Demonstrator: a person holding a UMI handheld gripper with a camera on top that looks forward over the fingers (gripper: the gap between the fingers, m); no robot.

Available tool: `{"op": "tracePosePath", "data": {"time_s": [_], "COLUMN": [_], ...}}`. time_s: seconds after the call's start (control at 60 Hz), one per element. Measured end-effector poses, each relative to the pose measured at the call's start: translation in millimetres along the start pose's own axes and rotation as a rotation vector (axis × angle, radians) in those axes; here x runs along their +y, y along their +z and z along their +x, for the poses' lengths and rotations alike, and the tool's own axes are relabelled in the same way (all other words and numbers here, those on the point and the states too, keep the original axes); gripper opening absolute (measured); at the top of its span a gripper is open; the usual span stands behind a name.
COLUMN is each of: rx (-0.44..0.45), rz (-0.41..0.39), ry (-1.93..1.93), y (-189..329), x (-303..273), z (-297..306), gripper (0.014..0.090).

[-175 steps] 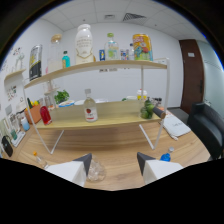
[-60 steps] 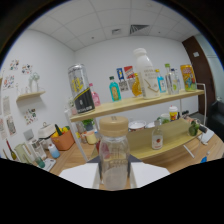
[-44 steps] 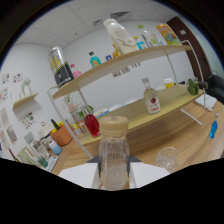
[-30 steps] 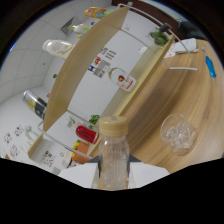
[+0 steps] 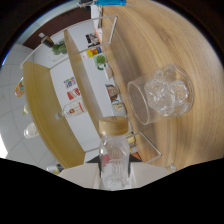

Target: Make me a cup of Mount Fuji.

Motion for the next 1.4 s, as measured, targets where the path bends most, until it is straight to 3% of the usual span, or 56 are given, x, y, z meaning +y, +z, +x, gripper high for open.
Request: {"op": "tracePosePath", "data": {"time_s": [0.25,0.567,0.767,1.033,1.283,1.4], "rx": [0.026,0.187,0.303,0.426,0.448,0.423], "rz": [-0.010,0.014,-0.034,-0.137,-0.190,-0.179], "ry": [-0.085,-1.208,-1.660,-1.803,-1.801,-1.826], "y": [-3.3,-2.1,17.8,32.4,26.5,16.9], "x": [1.7,11.2,13.7,2.1,4.8,7.0], "z": [-0.9,-28.0,21.7,84.4,106.3,106.4], "gripper": [0.0400,0.0402,0.0401,0.0405,0.0422,0.0429]}}
